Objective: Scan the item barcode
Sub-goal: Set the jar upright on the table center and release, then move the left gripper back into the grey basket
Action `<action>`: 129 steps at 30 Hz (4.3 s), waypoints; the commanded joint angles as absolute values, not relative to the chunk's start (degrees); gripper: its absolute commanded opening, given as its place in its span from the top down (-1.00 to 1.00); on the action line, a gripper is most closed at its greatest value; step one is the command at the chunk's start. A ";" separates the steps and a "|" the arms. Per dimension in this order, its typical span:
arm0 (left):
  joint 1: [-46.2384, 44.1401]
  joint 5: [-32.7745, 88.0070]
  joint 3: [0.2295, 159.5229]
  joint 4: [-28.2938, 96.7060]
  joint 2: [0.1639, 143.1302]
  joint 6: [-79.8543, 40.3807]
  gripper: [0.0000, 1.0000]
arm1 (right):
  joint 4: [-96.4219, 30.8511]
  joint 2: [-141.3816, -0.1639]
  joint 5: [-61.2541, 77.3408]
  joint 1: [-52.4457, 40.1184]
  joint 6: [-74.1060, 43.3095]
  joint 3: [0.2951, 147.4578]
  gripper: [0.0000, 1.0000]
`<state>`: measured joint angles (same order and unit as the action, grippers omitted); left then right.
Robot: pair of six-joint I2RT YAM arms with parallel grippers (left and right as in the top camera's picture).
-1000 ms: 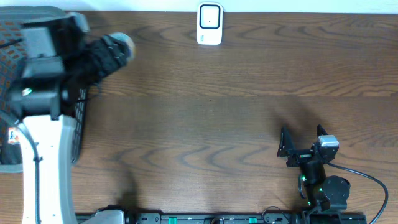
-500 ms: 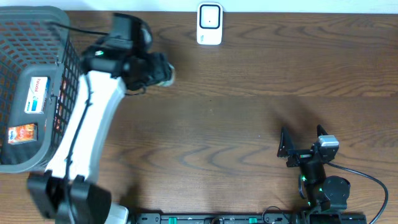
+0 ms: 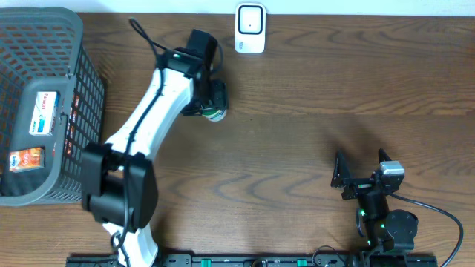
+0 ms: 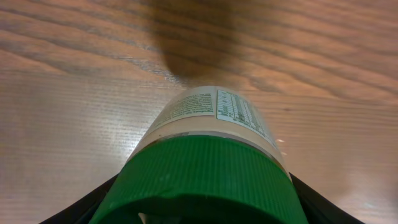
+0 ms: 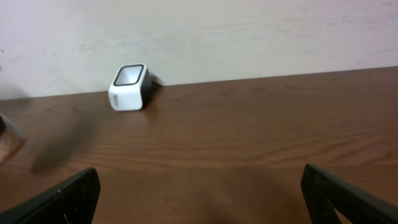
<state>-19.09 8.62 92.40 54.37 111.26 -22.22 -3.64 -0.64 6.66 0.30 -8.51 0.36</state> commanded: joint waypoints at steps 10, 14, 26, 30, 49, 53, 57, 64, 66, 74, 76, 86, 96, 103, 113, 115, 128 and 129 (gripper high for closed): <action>-21.21 6.57 93.49 51.72 121.10 -21.50 -0.15 | -3.88 -0.54 6.94 0.01 -7.66 0.32 -0.98; -21.61 6.55 93.49 51.18 122.43 -21.50 -0.15 | -3.88 -0.54 6.94 0.01 -7.66 0.32 -0.98; -21.63 6.59 93.51 50.96 119.63 -21.50 -0.69 | -3.88 -0.54 6.94 0.01 -7.66 0.32 -0.98; -21.63 6.55 93.51 51.11 116.01 -21.47 -0.73 | -3.88 -0.54 6.94 0.01 -7.66 0.32 -0.98; -8.93 -16.08 93.80 47.33 72.05 -20.01 -0.89 | -3.88 -0.54 6.94 0.01 -7.66 0.32 -0.98; 6.52 -15.25 93.80 45.17 67.11 -19.99 -0.90 | -3.88 -0.54 6.94 0.01 -7.66 0.32 -0.98; 22.83 -6.96 93.80 44.31 67.92 -18.68 -0.96 | -3.88 -0.54 6.94 0.01 -7.66 0.32 -0.98; 39.59 0.97 93.80 42.33 79.75 -23.42 -0.96 | -3.88 -0.54 6.94 0.01 -7.66 0.32 -0.98; 40.97 0.93 93.78 41.60 84.12 -24.14 -0.96 | -3.88 -0.54 6.94 0.01 -7.66 0.32 -0.98; 39.92 1.06 93.78 35.73 101.73 -10.55 -0.96 | -3.88 -0.54 6.94 0.01 -7.66 0.32 -0.98; 39.42 1.10 93.78 35.51 105.27 -2.35 -0.96 | -3.88 -0.54 6.94 0.01 -7.66 0.32 -0.98; 39.16 1.10 93.78 35.77 114.28 21.32 -0.96 | -3.88 -0.54 6.94 0.01 -7.66 0.32 -0.98; 39.13 1.10 93.78 33.10 122.56 23.55 -0.96 | -3.88 -0.54 6.94 0.01 -7.66 0.32 -0.98; 39.13 1.13 93.78 31.48 125.45 23.55 -0.96 | -3.88 -0.54 6.94 0.01 -7.66 0.32 -0.98; 39.03 7.22 93.47 30.92 125.49 23.46 -0.76 | -3.88 -0.54 6.94 0.01 -7.66 0.32 -0.98; 39.03 7.40 93.38 30.94 125.49 23.29 -0.72 | -3.88 -0.54 6.94 0.01 -7.66 0.32 -0.98; 39.03 7.33 93.30 32.27 125.49 21.89 -0.17 | -3.88 -0.54 6.94 0.01 -7.66 0.32 -0.98; 39.03 7.33 93.30 32.40 125.47 21.65 -0.17 | -3.88 -0.54 6.94 0.01 -7.66 0.32 -0.98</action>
